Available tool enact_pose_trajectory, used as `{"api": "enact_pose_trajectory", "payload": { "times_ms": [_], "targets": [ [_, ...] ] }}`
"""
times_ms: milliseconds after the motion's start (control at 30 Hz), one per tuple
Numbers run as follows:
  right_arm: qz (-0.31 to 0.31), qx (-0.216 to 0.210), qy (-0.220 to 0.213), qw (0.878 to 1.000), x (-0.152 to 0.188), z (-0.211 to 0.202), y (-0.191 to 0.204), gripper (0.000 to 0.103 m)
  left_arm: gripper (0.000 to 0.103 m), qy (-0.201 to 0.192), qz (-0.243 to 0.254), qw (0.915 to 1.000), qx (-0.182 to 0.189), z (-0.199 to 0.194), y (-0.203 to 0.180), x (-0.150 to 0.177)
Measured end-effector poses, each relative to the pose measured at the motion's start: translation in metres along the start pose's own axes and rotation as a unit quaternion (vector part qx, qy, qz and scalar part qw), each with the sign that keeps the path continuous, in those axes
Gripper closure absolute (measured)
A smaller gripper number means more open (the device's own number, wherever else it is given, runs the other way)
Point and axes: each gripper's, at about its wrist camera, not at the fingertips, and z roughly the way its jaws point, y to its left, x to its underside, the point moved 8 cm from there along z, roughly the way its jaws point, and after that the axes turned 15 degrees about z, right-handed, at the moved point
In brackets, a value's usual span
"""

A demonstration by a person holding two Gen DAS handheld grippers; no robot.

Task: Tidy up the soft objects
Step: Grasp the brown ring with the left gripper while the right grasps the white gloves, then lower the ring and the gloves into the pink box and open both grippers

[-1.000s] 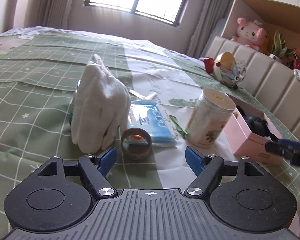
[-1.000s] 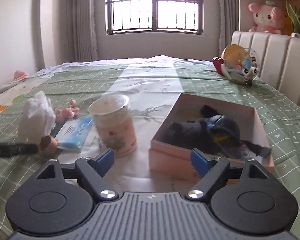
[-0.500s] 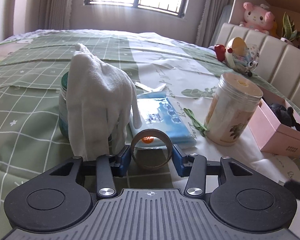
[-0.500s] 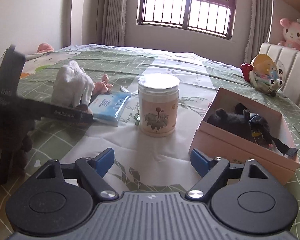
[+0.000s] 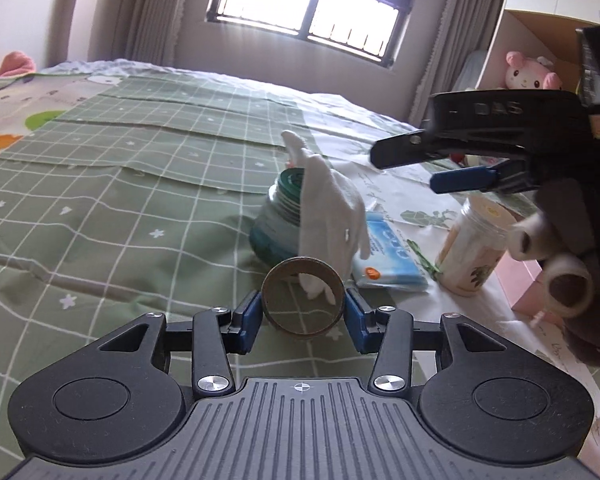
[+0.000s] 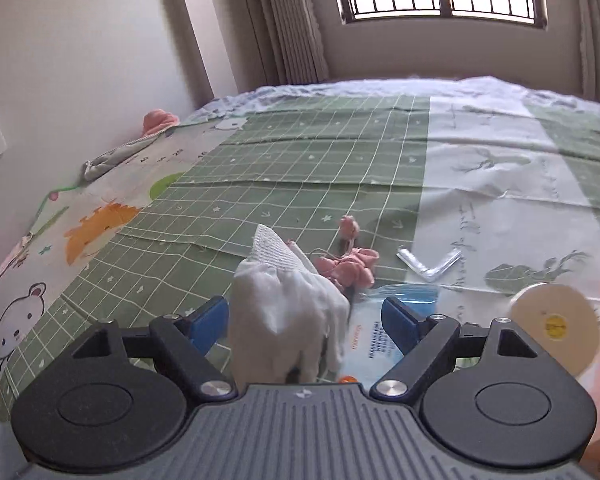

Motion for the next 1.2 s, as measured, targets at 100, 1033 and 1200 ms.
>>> {"api": "enact_pose_trajectory", "payload": {
  "times_ms": [100, 1033, 1200],
  "targets": [
    [0.009, 0.02, 0.021, 1.0, -0.001, 0.039, 0.005, 0.019, 0.054, 0.004, -0.006, 1.0, -0.002, -0.004, 0.014, 0.004],
    [-0.032, 0.037, -0.121, 0.991, -0.087, -0.175, -0.052, 0.092, 0.054, -0.047, 0.073, 0.992, 0.091, 0.013, -0.105, -0.099],
    [-0.001, 0.081, -0.157, 0.984, -0.095, -0.229, -0.124, 0.092, 0.054, -0.062, 0.132, 0.9795, 0.139, 0.028, -0.19, -0.13]
  ]
}}
